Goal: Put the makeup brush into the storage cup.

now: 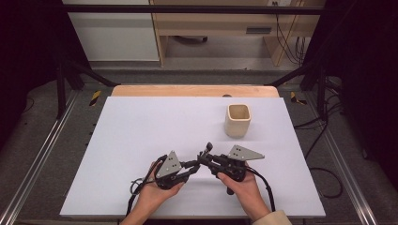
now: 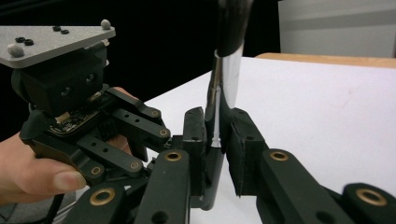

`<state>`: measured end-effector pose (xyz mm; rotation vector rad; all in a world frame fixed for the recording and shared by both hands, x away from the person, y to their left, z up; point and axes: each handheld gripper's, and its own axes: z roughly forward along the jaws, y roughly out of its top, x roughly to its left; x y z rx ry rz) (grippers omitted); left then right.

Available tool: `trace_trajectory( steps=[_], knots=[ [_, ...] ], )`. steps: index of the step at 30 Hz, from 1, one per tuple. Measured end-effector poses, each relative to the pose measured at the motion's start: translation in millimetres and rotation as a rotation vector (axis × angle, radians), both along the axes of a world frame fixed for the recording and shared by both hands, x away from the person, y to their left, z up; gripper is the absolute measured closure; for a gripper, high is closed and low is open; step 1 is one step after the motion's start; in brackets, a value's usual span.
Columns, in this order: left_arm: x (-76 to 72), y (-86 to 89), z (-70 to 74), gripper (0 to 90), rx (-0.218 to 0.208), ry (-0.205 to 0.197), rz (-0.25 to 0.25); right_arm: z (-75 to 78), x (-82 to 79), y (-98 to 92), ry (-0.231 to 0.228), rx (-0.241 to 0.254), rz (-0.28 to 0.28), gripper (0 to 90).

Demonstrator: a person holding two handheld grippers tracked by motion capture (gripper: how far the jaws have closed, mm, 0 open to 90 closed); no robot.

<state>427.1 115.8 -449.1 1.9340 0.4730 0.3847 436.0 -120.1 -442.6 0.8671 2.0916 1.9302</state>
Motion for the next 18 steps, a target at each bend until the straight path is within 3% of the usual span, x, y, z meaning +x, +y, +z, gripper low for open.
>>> trace_trajectory(
  steps=[2,4,10,13,18],
  knots=[
    [0.3,0.5,-0.3,69.5,0.005,-0.001,0.006,0.3,0.3,-1.5,-0.001,-0.002,-0.004,78.8],
    [1.4,2.9,-0.8,62.0,0.005,0.001,0.017,1.4,1.5,-5.2,-0.004,-0.009,-0.024,78.8],
    [6.3,19.3,0.5,49.8,0.017,-0.005,0.073,2.8,4.0,-14.2,-0.026,-0.088,-0.081,78.8],
    [10.0,33.3,2.9,41.8,0.007,-0.011,0.111,3.7,5.2,-20.6,-0.045,-0.134,-0.109,78.8],
    [14.6,46.6,5.2,30.6,-0.023,0.002,0.165,6.4,5.9,-31.9,-0.053,-0.14,-0.147,78.8]
  ],
)
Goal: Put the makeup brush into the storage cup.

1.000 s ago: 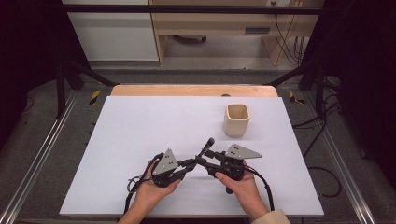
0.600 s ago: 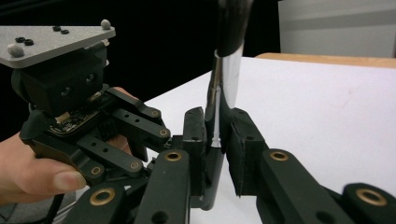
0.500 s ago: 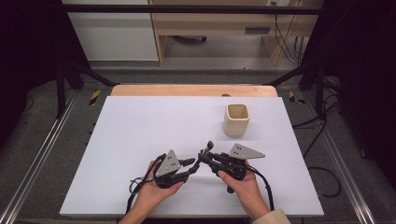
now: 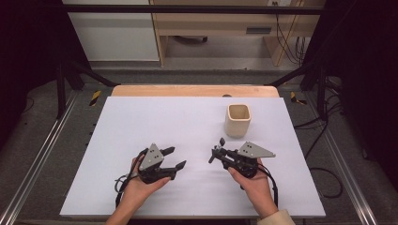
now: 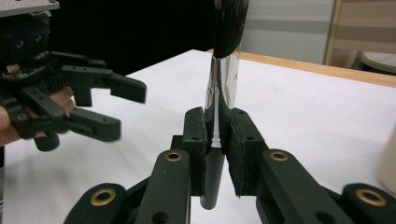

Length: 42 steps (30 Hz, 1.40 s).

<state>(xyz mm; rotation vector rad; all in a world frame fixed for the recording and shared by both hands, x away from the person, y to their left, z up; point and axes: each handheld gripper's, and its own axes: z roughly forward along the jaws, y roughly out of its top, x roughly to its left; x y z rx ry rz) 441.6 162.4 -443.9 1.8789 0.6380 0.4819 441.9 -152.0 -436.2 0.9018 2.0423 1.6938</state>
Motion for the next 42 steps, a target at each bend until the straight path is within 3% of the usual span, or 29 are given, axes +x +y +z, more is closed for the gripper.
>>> trace_trajectory(
  steps=[9,10,17,22,25,29,42],
  knots=[
    [5.5,29.5,1.5,20.7,-0.025,-0.003,0.074,2.6,-0.1,-20.1,-0.006,-0.017,-0.064,78.8],
    [4.7,36.1,0.4,17.6,-0.006,-0.017,0.09,4.7,-1.6,-25.2,-0.009,-0.035,-0.087,78.8],
    [0.1,58.9,-2.3,10.6,-0.021,-0.036,0.108,11.3,-2.5,-40.5,-0.019,-0.098,-0.136,78.8],
    [-6.6,87.7,-5.3,6.4,-0.084,-0.059,0.153,14.1,0.5,-51.0,-0.013,-0.125,-0.157,78.8],
    [-8.3,95.6,-6.8,5.8,-0.1,-0.058,0.171,14.4,2.8,-53.2,-0.013,-0.14,-0.157,78.8],
    [-7.8,112.9,-4.7,4.7,-0.159,-0.076,0.213,16.7,4.1,-54.1,-0.012,-0.142,-0.165,78.8],
    [-11.4,131.6,1.1,4.2,-0.206,-0.098,0.231,24.9,3.7,-64.5,-0.023,-0.178,-0.2,78.7]
  ],
)
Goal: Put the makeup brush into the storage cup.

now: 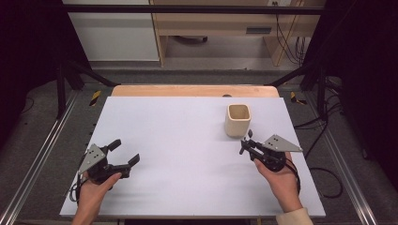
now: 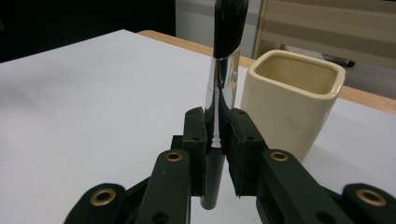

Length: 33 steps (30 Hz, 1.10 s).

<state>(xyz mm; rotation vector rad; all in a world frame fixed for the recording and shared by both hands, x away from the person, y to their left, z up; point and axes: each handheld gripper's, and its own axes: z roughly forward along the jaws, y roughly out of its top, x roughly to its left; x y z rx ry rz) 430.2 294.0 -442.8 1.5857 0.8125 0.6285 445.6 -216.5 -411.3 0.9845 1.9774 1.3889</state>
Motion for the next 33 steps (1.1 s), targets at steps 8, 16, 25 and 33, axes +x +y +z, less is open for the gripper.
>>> trace_trajectory(
  steps=[8,16,25,33],
  knots=[
    [-6.6,6.8,7.6,4.4,-0.013,-0.026,-0.001,17.5,5.3,-8.9,0.006,-0.018,-0.001,78.8],
    [-12.3,8.8,21.2,5.1,-0.035,-0.034,0.004,33.4,13.4,-14.6,0.007,-0.031,-0.01,78.7],
    [-13.1,12.9,20.9,5.4,-0.031,-0.028,0.018,48.5,26.1,-23.2,0.012,-0.024,-0.021,78.7],
    [-12.9,8.2,18.2,5.2,-0.016,-0.023,0.004,58.5,34.5,-24.4,0.019,-0.032,-0.017,78.7]
  ],
)
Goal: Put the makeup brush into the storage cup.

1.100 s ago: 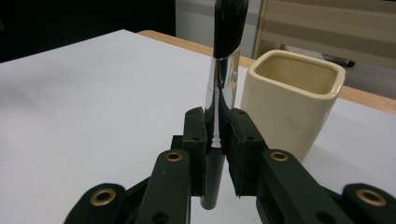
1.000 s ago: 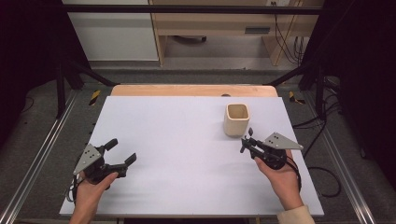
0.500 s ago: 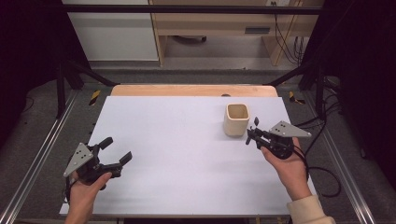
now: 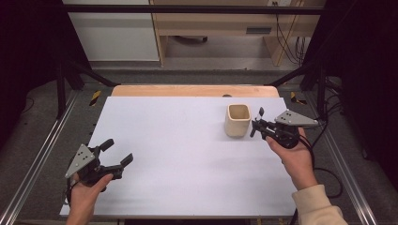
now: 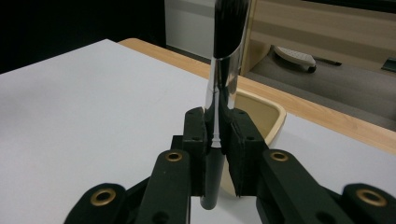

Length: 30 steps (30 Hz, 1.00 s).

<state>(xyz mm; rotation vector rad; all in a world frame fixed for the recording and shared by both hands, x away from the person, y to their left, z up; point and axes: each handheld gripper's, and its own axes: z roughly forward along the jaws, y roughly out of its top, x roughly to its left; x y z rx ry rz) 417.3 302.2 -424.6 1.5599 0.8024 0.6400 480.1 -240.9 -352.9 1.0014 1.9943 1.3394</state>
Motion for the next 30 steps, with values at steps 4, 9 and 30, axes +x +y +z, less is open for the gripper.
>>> trace_trajectory(
  steps=[4,9,30],
  knots=[
    [-0.5,-0.7,0.9,5.2,0.003,0.0,-0.001,2.6,1.8,-0.4,-0.004,-0.002,0.001,78.7],
    [-0.7,-1.2,1.1,5.2,0.008,0.001,-0.004,3.4,7.2,-0.4,0.002,0.002,0.001,78.7],
    [0.4,0.2,-0.3,5.2,0.027,-0.001,0.004,22.9,38.0,8.7,-0.015,-0.007,-0.007,78.8]
  ],
)
